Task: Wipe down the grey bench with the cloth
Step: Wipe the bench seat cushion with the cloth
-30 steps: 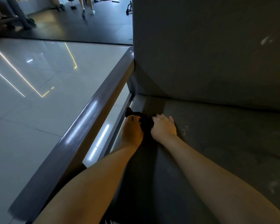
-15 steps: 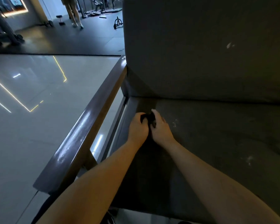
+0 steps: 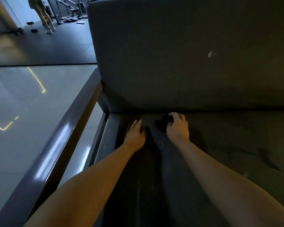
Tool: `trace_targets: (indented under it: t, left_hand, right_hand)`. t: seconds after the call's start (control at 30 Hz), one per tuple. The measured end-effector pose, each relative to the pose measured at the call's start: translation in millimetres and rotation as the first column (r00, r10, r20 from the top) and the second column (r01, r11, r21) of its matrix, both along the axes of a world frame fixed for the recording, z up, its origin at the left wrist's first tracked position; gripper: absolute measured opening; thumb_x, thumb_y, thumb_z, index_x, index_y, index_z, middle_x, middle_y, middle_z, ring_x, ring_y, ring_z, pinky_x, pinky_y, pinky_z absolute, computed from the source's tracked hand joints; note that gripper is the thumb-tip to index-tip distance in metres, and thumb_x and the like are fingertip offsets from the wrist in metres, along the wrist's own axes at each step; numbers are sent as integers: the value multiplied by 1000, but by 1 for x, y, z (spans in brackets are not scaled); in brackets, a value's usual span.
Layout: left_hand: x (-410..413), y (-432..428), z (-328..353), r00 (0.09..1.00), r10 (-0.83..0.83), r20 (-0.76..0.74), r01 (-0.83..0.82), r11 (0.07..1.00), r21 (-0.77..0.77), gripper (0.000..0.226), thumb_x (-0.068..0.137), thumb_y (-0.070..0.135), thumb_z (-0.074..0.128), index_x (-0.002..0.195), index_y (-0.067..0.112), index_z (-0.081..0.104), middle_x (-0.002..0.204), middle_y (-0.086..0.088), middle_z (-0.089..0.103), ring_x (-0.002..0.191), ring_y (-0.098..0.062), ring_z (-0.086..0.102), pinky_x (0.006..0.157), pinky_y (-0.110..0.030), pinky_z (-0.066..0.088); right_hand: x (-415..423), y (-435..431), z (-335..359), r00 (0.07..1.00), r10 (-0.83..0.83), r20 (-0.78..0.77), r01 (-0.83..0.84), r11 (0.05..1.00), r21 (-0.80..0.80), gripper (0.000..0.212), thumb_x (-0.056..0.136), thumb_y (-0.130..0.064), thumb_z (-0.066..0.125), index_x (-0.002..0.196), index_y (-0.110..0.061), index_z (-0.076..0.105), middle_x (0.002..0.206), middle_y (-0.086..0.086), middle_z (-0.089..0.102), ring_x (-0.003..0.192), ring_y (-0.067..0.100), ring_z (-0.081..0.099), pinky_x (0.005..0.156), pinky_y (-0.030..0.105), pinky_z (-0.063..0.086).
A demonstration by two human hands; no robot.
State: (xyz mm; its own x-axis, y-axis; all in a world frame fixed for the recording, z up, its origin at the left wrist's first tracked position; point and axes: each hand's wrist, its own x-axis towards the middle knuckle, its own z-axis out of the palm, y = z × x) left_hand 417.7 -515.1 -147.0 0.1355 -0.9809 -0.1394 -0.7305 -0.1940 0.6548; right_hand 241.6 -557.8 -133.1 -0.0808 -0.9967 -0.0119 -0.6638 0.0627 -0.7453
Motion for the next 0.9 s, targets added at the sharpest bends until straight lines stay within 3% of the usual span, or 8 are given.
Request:
trace_targets:
  t: [0.1,0.17,0.27,0.33,0.43,0.57,0.8,0.9]
  left_hand:
    - [7,-11,-19,975,-84,206,64,993,100,60,107,36,38,161,31,13,170,2,5,156,-22,-3,125,-50,2]
    - [2,-13,-27,955,-99,280,71,992,106,59,108,38,31,161,32,8,170,4,-2,155,-21,-9,123,-51,-3]
    - [-2,-10,-35,943,-76,324,66,997,41,58,108,39,25,161,32,2,170,5,-6,155,-20,-12,123,-50,-5]
    - [-1,-9,-39,944,-62,325,62,998,11,61,108,39,26,161,30,-2,170,4,-5,155,-20,-11,123,-49,-4]
    - [1,-7,-43,950,-50,307,57,998,-13,64,107,39,31,161,27,-2,170,3,-3,155,-18,-9,123,-48,-3]
    - [4,-3,-42,942,-74,327,87,996,-27,62,107,47,30,161,35,2,170,4,-4,155,-18,-10,123,-50,-3]
    - [3,-1,-45,929,-132,346,152,988,-29,65,104,55,34,159,40,5,170,6,-5,155,-16,-10,123,-53,-4]
    - [1,1,-45,946,-83,313,114,990,-81,68,103,55,37,161,34,5,170,7,0,155,-13,-8,124,-50,-4]
  right_hand:
    - [9,-16,-16,972,156,-177,-129,980,154,62,100,-41,57,155,-31,32,166,9,19,154,33,14,123,48,24]
    - [20,-26,-21,956,204,-209,-183,976,116,58,100,-32,58,154,-29,36,166,10,19,153,32,15,122,46,27]
    - [42,-35,-20,936,308,-172,-308,951,30,47,98,-11,54,143,-26,53,159,8,34,145,31,34,114,43,38]
    - [58,-37,-16,898,418,-136,-420,907,14,46,98,-7,50,140,-24,58,157,7,37,142,31,38,113,41,36]
    - [72,-35,-20,833,534,-146,-532,845,57,53,100,-2,42,146,-26,54,164,4,29,149,27,28,119,41,25]
    - [55,-41,-29,863,461,-205,-466,884,27,57,100,-1,43,149,-28,50,165,2,27,152,25,24,122,45,30]
    - [1,-44,-23,964,88,-249,-86,996,16,60,99,-3,54,152,-28,45,164,2,29,151,25,27,118,46,37]
    - [16,-35,-23,968,91,-234,-94,996,-1,57,97,-2,53,149,-27,49,162,4,32,148,26,32,117,46,39]
